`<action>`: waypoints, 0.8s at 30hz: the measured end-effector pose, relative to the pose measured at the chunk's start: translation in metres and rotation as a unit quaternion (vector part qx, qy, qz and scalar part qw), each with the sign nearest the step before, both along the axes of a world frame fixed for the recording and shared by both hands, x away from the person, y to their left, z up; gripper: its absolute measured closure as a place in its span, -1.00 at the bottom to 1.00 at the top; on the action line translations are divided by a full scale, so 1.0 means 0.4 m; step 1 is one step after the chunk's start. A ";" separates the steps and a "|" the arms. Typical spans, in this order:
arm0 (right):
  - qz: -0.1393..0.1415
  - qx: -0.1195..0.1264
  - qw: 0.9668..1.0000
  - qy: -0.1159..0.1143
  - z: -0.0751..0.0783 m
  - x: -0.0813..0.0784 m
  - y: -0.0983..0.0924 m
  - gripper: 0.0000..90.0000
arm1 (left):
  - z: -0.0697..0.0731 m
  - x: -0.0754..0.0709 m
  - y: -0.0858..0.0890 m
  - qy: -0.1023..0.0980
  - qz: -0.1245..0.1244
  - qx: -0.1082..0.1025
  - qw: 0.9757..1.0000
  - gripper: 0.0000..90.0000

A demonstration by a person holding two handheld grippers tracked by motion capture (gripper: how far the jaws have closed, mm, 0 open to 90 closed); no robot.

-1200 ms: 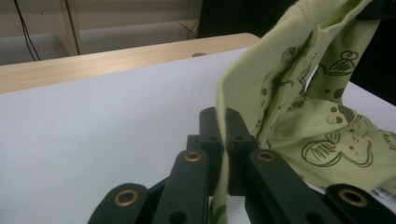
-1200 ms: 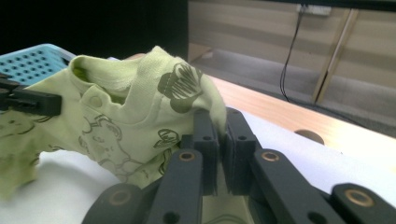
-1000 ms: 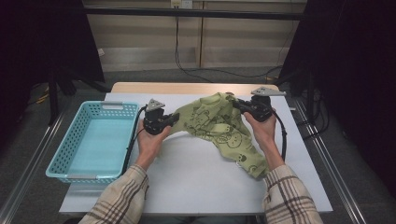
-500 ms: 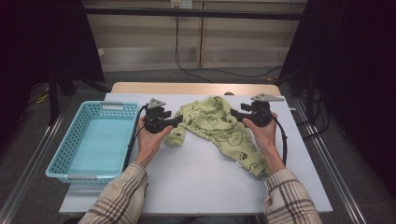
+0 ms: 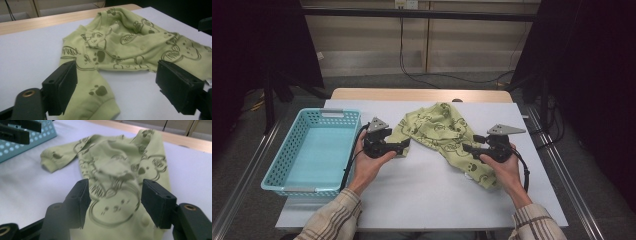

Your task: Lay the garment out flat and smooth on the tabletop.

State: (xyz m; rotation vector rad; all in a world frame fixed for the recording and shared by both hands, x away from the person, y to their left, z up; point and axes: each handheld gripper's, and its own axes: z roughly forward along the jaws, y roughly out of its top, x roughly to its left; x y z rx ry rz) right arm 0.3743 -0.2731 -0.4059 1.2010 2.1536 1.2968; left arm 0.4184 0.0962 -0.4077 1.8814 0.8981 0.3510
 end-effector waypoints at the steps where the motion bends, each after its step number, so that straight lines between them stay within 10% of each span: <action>1: 0.001 -0.002 1.000 0.002 -0.003 -0.007 0.001 -0.07 | -0.002 -0.010 -0.001 -0.004 0.001 -0.002 1.000 -0.69; 5: 0.013 -0.009 1.000 0.013 -0.011 -0.042 0.008 0.02 | -0.004 -0.031 -0.004 -0.007 -0.006 -0.012 1.000 -0.78; 7: 0.024 -0.021 0.999 0.012 -0.014 -0.064 0.013 0.14 | 0.004 -0.042 0.003 -0.014 -0.016 0.017 1.000 -0.85; 8: 0.024 -0.024 0.999 0.014 -0.015 -0.071 0.015 0.14 | 0.004 -0.055 -0.006 -0.013 -0.011 -0.012 1.000 -0.85; 11: 0.025 -0.041 0.999 0.023 -0.030 -0.096 0.020 0.23 | 0.008 -0.082 -0.003 -0.031 -0.021 -0.006 0.999 -0.86; 19: 0.031 -0.096 0.994 0.034 -0.074 -0.093 0.034 0.15 | -0.020 -0.095 -0.002 -0.029 -0.030 -0.001 0.999 -0.87; 24: 0.039 -0.092 0.994 0.054 -0.085 -0.087 0.035 0.84 | -0.032 -0.098 -0.010 -0.025 -0.031 0.014 0.999 -0.87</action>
